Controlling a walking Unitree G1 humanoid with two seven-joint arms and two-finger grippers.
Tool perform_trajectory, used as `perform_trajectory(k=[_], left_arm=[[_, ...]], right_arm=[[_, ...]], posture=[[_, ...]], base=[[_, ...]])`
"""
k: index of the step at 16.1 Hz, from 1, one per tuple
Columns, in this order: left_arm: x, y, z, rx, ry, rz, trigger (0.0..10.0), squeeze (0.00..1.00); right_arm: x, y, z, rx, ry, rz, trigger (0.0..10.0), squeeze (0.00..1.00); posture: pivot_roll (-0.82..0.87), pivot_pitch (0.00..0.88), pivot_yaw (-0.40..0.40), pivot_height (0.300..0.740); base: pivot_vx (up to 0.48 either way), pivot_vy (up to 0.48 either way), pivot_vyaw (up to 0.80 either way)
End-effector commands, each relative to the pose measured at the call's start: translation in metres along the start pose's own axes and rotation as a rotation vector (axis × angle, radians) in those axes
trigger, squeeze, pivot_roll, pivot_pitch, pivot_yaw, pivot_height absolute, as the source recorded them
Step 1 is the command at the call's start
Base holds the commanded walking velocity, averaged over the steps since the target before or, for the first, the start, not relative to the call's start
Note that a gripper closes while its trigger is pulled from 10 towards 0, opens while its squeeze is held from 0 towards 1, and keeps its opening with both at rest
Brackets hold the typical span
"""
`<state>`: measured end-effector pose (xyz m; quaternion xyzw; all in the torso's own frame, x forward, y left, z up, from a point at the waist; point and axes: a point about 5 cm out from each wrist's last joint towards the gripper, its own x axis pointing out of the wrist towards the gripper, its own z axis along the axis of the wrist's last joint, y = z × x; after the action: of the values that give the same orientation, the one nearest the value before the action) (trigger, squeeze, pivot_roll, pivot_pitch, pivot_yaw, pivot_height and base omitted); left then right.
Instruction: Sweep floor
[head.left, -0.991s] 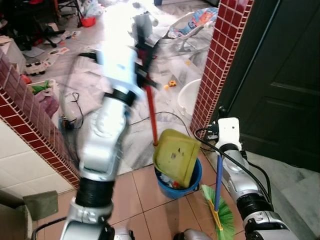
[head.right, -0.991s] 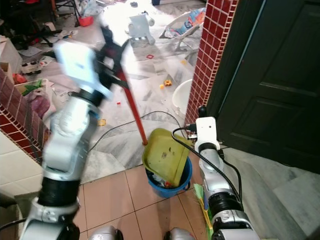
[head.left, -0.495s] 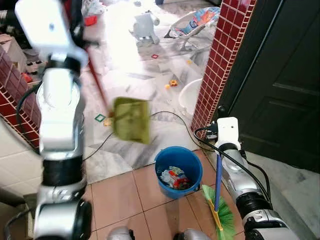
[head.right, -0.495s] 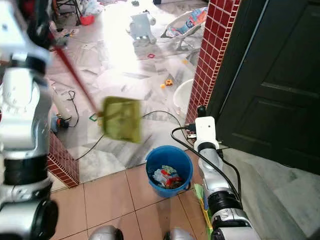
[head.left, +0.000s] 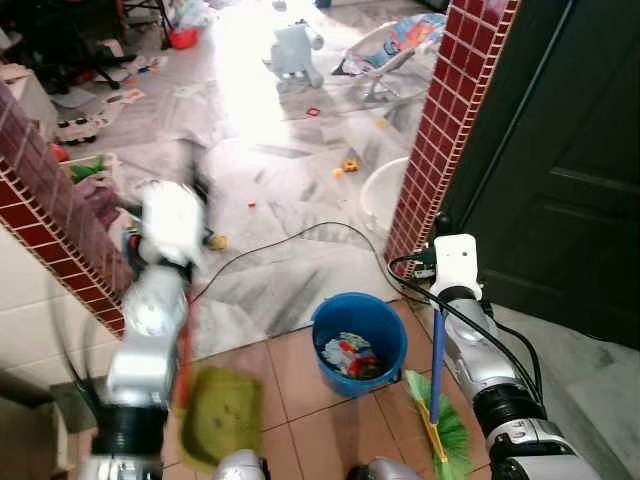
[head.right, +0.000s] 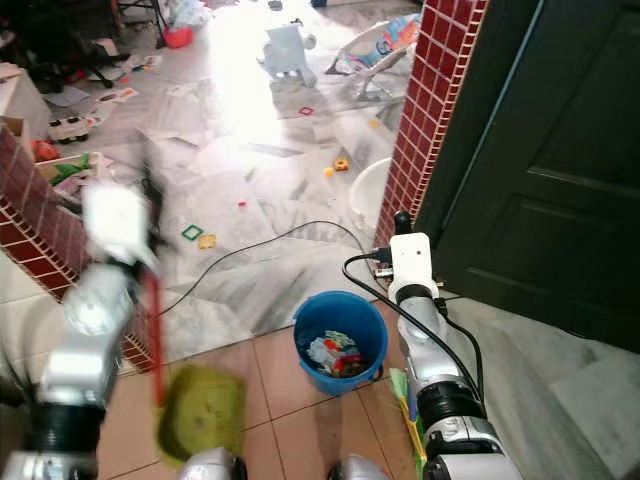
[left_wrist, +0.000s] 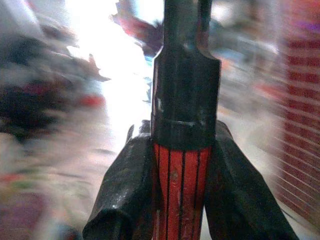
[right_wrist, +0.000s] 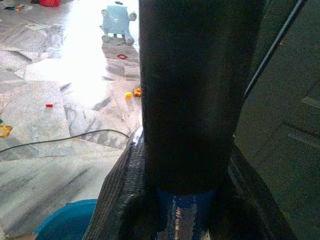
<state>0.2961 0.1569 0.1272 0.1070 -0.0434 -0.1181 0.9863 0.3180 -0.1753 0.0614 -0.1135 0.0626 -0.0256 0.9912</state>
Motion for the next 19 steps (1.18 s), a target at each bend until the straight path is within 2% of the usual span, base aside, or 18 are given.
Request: perform_trajectory(k=[1,3,6,9,11,12,14,15,17,19], left_arm=[[0.003,-0.021,0.007,-0.014,-0.052,-0.178,10.0,0.0],[0.001,-0.04,0.0,-0.025,-0.032,-0.316,10.0,0.0],[0.004,-0.058,0.0,-0.027,-0.058,-0.436,10.0,0.0],[0.008,-0.065,0.0,-0.028,-0.063,-0.449,10.0,0.0],[0.01,-0.064,-0.003,-0.027,-0.049,-0.404,10.0,0.0],[0.014,-0.06,-0.008,0.019,-0.026,-0.305,10.0,0.0],[0.019,-0.045,-0.018,0.021,0.026,-0.09,10.0,0.0],[0.019,-0.032,-0.025,-0.034,0.061,0.032,10.0,0.0],[0.015,-0.016,-0.028,-0.092,0.077,0.172,10.0,0.0],[0.001,0.003,-0.037,-0.121,0.109,0.334,10.0,0.0]], right_arm=[[0.002,0.003,0.003,0.005,-0.012,0.01,10.0,0.0],[0.0,0.003,0.002,0.007,-0.01,0.01,10.0,0.0],[-0.001,0.004,0.001,0.013,-0.008,0.009,10.0,0.0],[-0.002,0.004,0.0,0.017,-0.006,0.004,10.0,0.0],[-0.003,0.003,0.0,0.019,-0.008,0.0,10.0,0.0],[-0.002,0.001,0.002,0.027,-0.021,-0.012,10.0,0.0],[-0.004,-0.005,0.004,0.048,-0.039,-0.04,10.0,0.0],[-0.008,-0.008,0.0,0.048,-0.032,-0.048,10.0,0.0],[-0.01,-0.005,-0.004,0.044,-0.019,-0.029,10.0,0.0],[-0.007,0.005,0.0,0.05,-0.022,0.027,10.0,0.0]], posture=[[-0.06,0.0,0.012,0.74],[-0.06,0.0,0.02,0.74],[-0.07,0.0,0.027,0.74],[-0.07,0.0,0.038,0.74],[-0.08,0.0,0.047,0.74],[-0.1,0.0,0.064,0.74],[-0.12,0.0,0.08,0.74],[-0.12,0.0,0.075,0.74],[-0.11,0.0,0.06,0.74],[-0.07,0.0,0.03,0.74]], base=[[0.0,0.0,0.0],[0.0,0.0,0.0],[0.0,0.0,0.0],[0.0,0.0,0.0],[0.0,0.0,0.0],[0.0,0.0,0.0],[0.0,0.0,0.0],[0.0,0.0,0.0],[0.0,0.0,0.0],[0.0,0.0,0.0]])
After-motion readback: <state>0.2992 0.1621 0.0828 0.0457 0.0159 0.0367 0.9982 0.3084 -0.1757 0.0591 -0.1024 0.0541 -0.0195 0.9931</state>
